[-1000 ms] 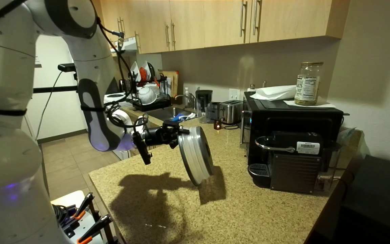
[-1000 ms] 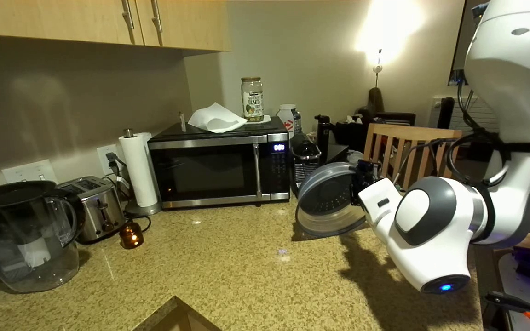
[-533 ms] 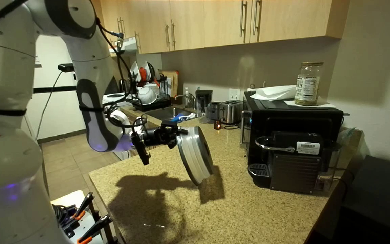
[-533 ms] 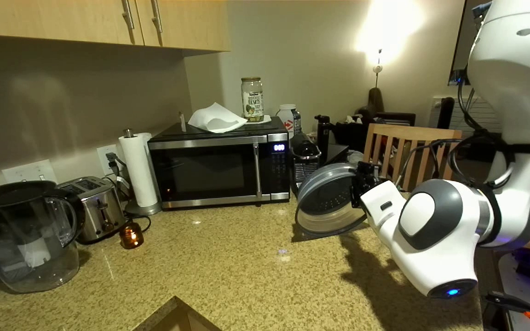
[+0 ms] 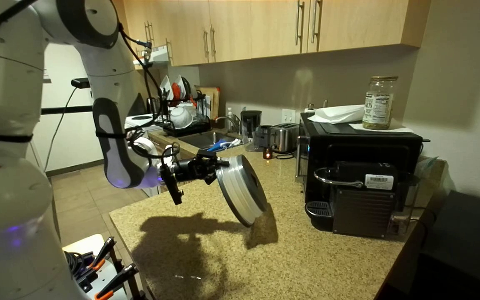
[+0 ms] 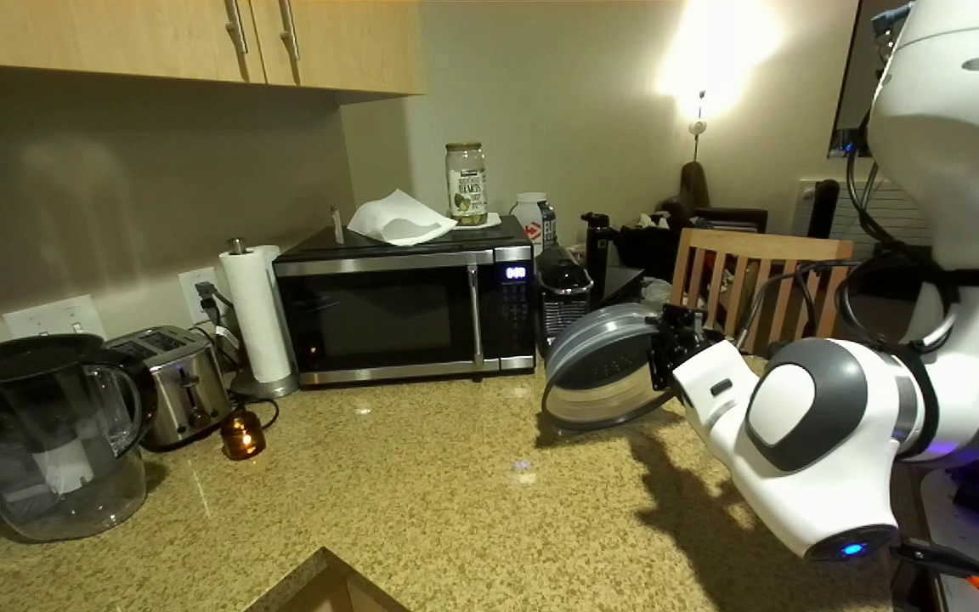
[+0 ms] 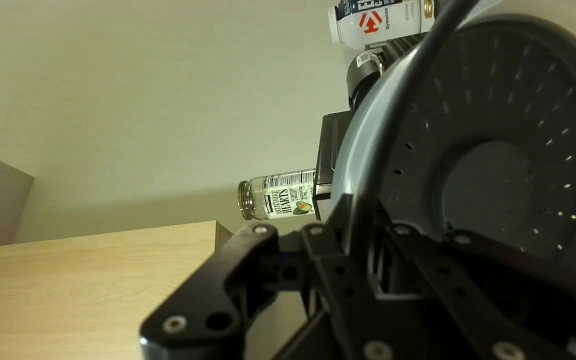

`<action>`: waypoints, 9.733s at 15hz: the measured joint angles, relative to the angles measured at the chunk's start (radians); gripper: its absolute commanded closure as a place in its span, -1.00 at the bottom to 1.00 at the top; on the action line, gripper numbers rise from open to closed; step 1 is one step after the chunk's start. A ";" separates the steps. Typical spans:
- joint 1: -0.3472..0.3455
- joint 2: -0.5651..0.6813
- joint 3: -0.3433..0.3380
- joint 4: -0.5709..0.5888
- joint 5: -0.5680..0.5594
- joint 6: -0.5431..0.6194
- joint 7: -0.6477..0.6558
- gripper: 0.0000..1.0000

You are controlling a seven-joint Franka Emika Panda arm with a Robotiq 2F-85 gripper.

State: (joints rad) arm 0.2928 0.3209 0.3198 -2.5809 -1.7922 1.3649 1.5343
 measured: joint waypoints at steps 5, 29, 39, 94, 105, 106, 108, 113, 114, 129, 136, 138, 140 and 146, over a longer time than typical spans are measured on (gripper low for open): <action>0.000 0.002 0.000 0.000 -0.001 0.000 0.001 0.86; -0.004 -0.187 0.056 0.012 0.199 0.476 -0.122 -1.00; -0.006 -0.384 -0.025 0.071 0.327 0.599 -0.338 -1.00; -0.118 -0.093 -0.205 0.351 1.450 0.844 -1.198 -1.00; -0.072 0.000 -0.246 0.435 1.356 0.824 -1.171 -1.00; -0.066 0.000 -0.250 0.437 1.347 0.819 -1.168 -1.00; -0.062 0.000 -0.252 0.450 1.346 0.790 -1.168 -1.00; -0.054 0.000 -0.260 0.518 1.346 0.681 -1.159 -1.00; -0.054 0.000 -0.262 0.534 1.346 0.663 -1.156 -1.00; -0.094 0.030 -0.353 0.690 1.351 0.528 -1.076 -1.00; -0.132 0.031 -0.369 0.690 1.411 0.528 -1.052 -1.00; -0.135 0.034 -0.369 0.690 1.460 0.528 -1.052 -1.00; -0.136 0.039 -0.369 0.690 1.498 0.528 -1.051 -1.00; -0.172 0.051 -0.377 0.691 1.574 0.549 -1.042 -1.00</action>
State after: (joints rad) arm 0.1207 0.3718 -0.0574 -1.8901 -0.2180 1.9135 0.4920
